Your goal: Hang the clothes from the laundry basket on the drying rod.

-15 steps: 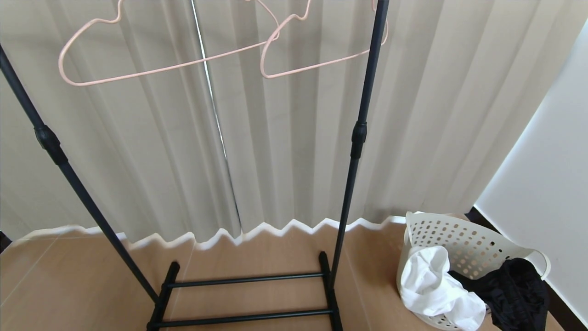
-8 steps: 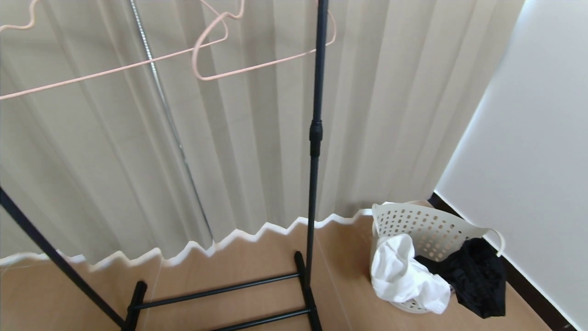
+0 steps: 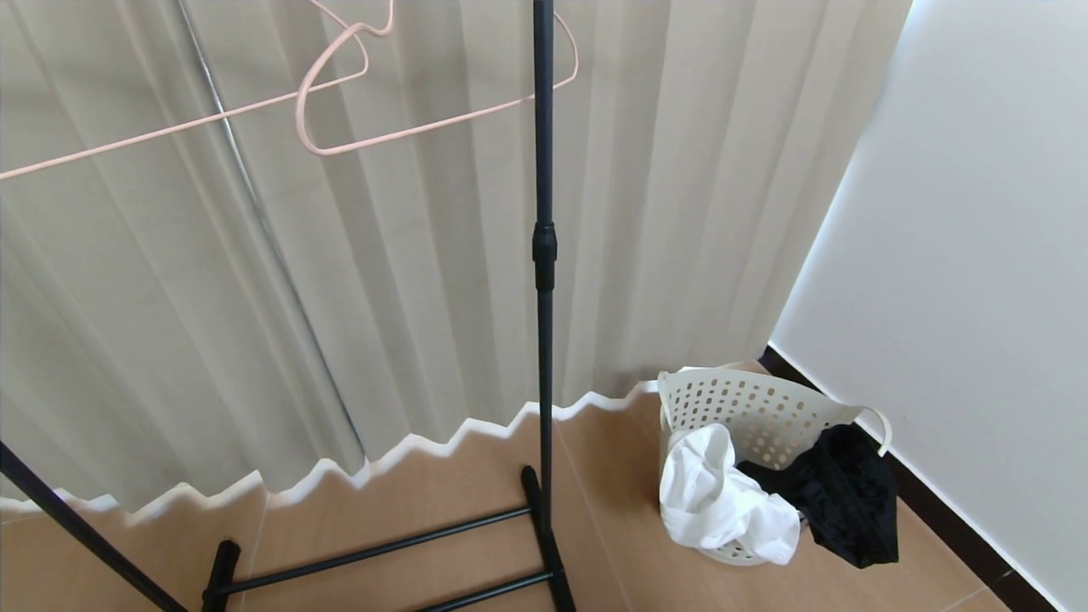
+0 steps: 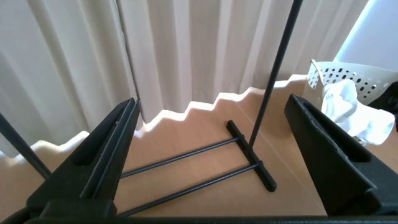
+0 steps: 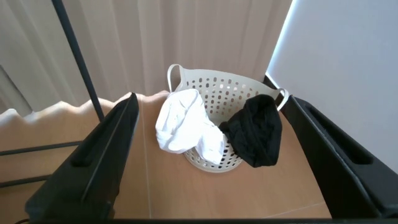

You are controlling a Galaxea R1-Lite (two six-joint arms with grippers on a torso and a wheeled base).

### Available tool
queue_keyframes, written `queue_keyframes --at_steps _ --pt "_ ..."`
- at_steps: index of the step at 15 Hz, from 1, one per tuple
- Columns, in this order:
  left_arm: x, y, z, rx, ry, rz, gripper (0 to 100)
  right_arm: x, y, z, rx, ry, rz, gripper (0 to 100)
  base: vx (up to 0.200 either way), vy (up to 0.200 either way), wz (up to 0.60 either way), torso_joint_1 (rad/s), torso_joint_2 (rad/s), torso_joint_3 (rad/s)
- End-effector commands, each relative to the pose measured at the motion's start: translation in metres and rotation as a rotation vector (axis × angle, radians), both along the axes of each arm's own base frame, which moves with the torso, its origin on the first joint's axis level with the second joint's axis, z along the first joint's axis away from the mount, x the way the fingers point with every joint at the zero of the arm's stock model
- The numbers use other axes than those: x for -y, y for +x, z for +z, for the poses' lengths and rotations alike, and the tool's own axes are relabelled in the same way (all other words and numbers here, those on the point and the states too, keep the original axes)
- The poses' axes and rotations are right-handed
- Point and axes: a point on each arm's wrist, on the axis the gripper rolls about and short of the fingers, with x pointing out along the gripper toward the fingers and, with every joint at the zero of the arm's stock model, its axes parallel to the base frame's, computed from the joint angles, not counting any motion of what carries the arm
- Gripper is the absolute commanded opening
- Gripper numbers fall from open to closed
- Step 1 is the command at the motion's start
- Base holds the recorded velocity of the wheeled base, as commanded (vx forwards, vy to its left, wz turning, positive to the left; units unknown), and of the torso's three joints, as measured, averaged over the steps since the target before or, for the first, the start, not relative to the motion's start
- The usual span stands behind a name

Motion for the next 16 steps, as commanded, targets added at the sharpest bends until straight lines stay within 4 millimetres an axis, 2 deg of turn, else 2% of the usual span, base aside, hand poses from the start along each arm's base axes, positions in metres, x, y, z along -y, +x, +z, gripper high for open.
queue_keyframes --at_steps 1,3,7,10,16 --pt "0.0 0.0001 -0.0001 -0.001 0.0 0.0 100 0.0 0.0001 0.0 -0.002 0.001 0.0 100 0.0 -0.2 0.0 -0.002 0.0 -0.002" --pt "0.0 0.0 0.0002 -0.001 0.0 0.0 100 0.0 0.0 0.0004 0.0 -0.001 0.002 100 0.0 -0.2 0.0 0.005 0.0 0.0" --pt "0.0 0.0 0.0004 0.0 0.002 0.0 100 0.0 0.0001 0.0 -0.002 -0.001 0.002 100 0.0 0.0 0.0 0.0 0.0 0.0" --pt "0.0 0.0001 -0.0001 -0.001 0.0 0.002 100 0.0 0.0001 0.0 -0.002 0.001 0.0 100 0.0 0.0 -0.6 0.001 0.01 -0.001" --pt "-0.0001 0.0001 -0.0001 -0.001 0.0 0.005 100 0.0 0.0001 0.0 -0.002 0.001 0.0 100 0.0 0.0 0.0 0.0 0.0 0.0"
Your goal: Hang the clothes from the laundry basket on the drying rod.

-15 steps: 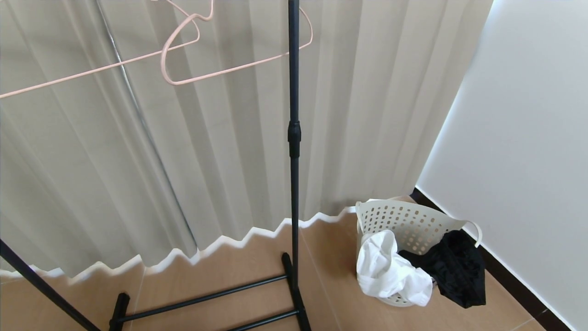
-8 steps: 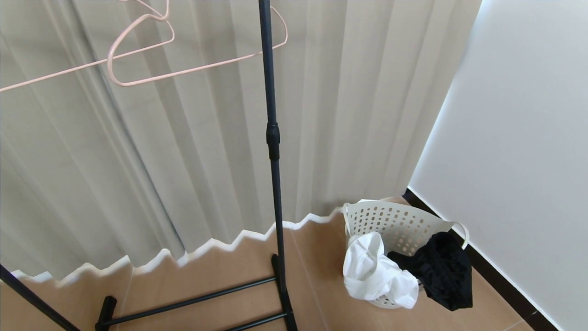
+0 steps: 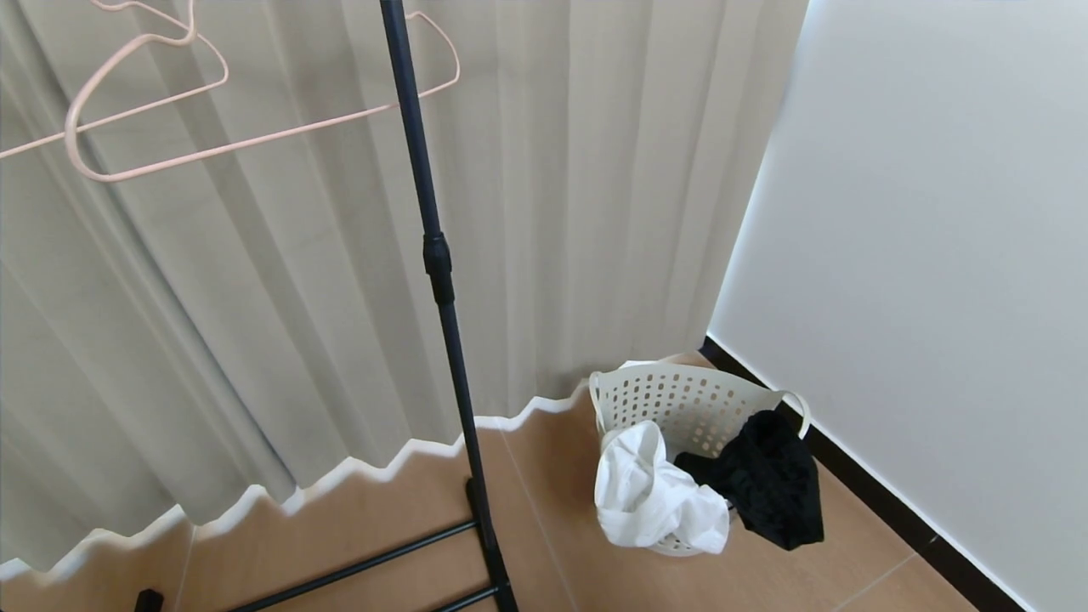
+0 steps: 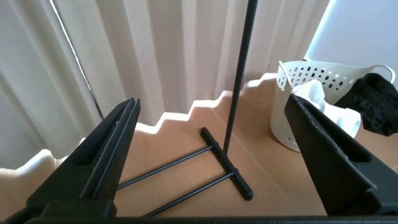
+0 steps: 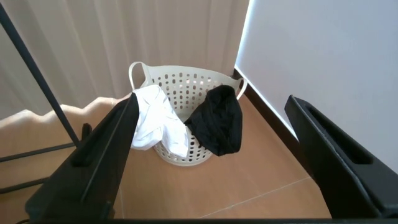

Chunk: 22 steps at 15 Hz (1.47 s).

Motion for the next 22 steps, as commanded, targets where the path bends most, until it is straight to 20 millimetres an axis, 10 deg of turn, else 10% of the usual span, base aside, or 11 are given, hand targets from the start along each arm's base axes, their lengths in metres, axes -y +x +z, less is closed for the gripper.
queue_keyframes --at_steps 1,22 --pt "0.0 0.0001 -0.0001 -0.002 0.0 0.0 100 0.0 0.0001 -0.0001 -0.002 -0.002 0.0 100 0.0 0.0 0.0 0.0 0.0 0.0" --pt "0.0001 0.0001 -0.0001 -0.002 0.0 -0.003 100 0.0 0.0002 -0.0001 0.001 0.003 -0.002 100 0.0 0.0 0.0 0.002 0.0 -0.156"
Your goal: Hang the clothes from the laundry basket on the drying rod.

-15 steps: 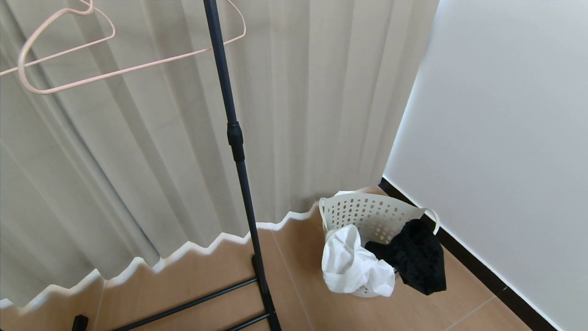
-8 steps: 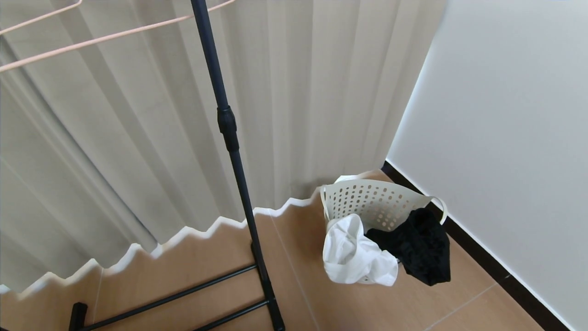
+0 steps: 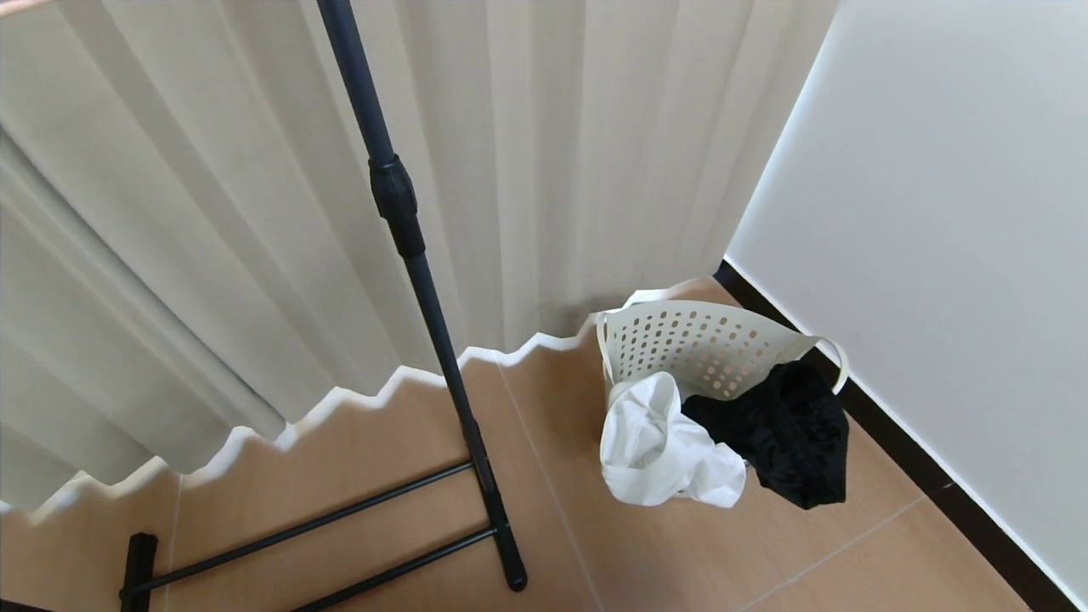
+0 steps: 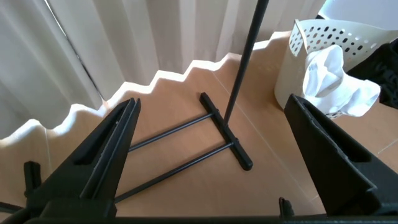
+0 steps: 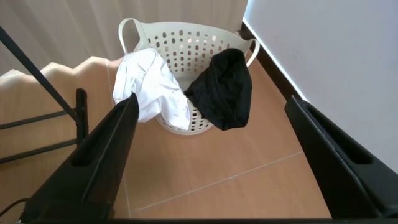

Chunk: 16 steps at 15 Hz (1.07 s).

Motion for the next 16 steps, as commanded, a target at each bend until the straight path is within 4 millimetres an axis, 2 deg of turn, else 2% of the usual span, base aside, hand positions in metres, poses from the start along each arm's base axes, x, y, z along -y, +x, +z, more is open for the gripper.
queue_keyframes --at_steps 1,12,16 --pt "0.0 0.0001 0.0 -0.001 0.0 0.0 100 0.0 0.0 0.0003 0.0 0.0 0.001 100 0.0 0.0 0.0 0.002 0.01 -0.198" --pt "-0.0001 0.0001 0.0 -0.001 0.0 0.003 100 0.0 0.0 0.0003 0.0 -0.005 0.001 100 0.0 0.0 0.0 0.004 0.0 -0.196" --pt "-0.0001 0.0001 0.0 -0.001 0.0 0.003 100 0.0 -0.0002 0.0003 -0.005 -0.007 0.0 100 0.0 0.0 0.0 0.0 0.0 -0.048"
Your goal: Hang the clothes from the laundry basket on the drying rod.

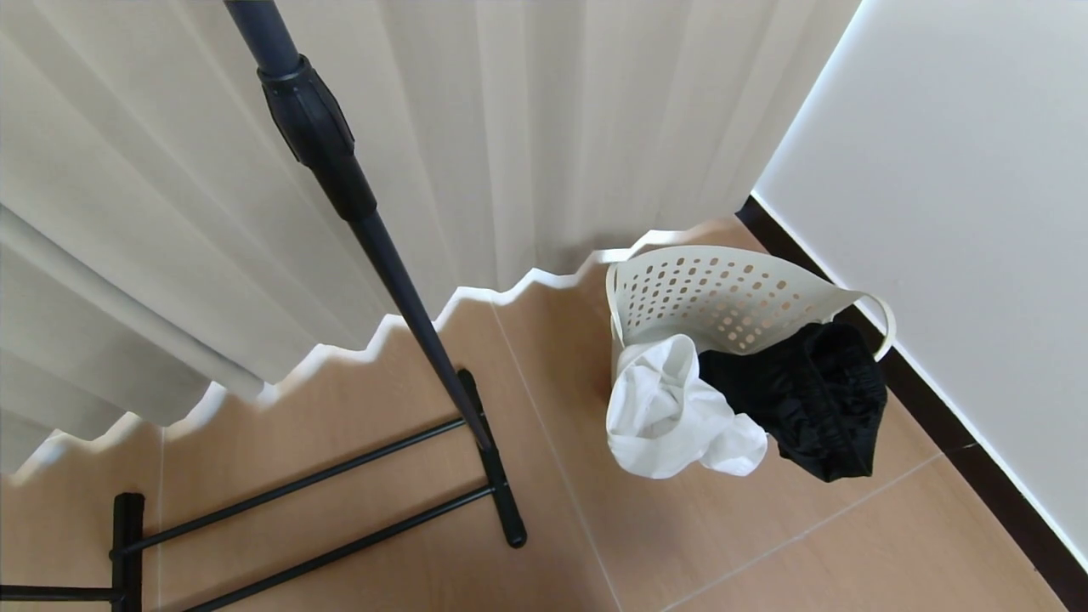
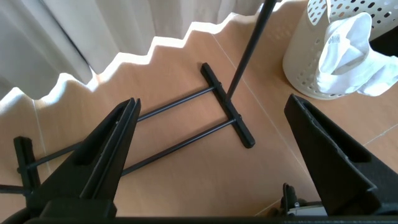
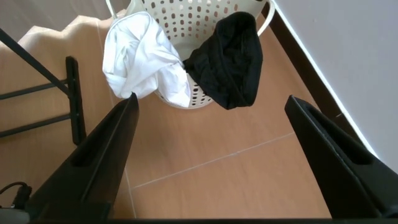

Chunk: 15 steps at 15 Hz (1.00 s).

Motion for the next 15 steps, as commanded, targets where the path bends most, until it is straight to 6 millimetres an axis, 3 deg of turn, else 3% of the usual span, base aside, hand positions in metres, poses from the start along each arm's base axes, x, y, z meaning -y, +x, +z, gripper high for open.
queue_keyframes --at_steps 1,2,4,9,10,12,13,15 --pt "0.0 0.0 0.0 0.0 0.0 -0.001 100 0.0 0.0 0.001 -0.012 -0.001 -0.014 100 0.0 0.0 0.0 0.0 0.0 0.0" --pt "0.0 0.0 0.0 0.001 0.002 -0.001 100 0.0 0.001 0.005 -0.039 -0.011 -0.012 100 0.0 0.0 0.0 0.0 0.0 0.0" --pt "0.0 0.0 0.0 0.002 0.002 0.0 100 0.0 0.015 0.04 -0.157 -0.033 0.048 100 0.0 0.0 0.0 0.0 0.0 0.0" --pt "0.0 0.0 0.0 0.002 0.003 0.002 100 -0.013 0.082 0.074 -0.472 -0.062 0.259 100 0.0 0.0 0.0 0.0 0.0 0.0" --pt "0.0 0.0 0.0 0.004 0.003 0.002 100 -0.029 0.122 0.09 -0.567 -0.1 0.323 100 0.0 0.0 0.0 0.0 0.0 0.0" --pt "0.0 0.0 0.0 0.004 0.005 0.002 100 -0.052 0.164 0.104 -0.631 -0.157 0.369 100 0.0 0.0 0.0 0.0 0.0 0.0" --pt "0.0 0.0 0.0 0.002 0.005 0.002 100 -0.068 0.198 0.114 -0.684 -0.229 0.403 100 0.0 0.0 0.0 0.0 0.0 0.0" --pt "0.0 0.0 0.0 0.004 0.005 0.002 100 -0.083 0.239 0.125 -0.727 -0.41 0.463 100 0.0 0.0 0.0 0.0 0.0 0.0"
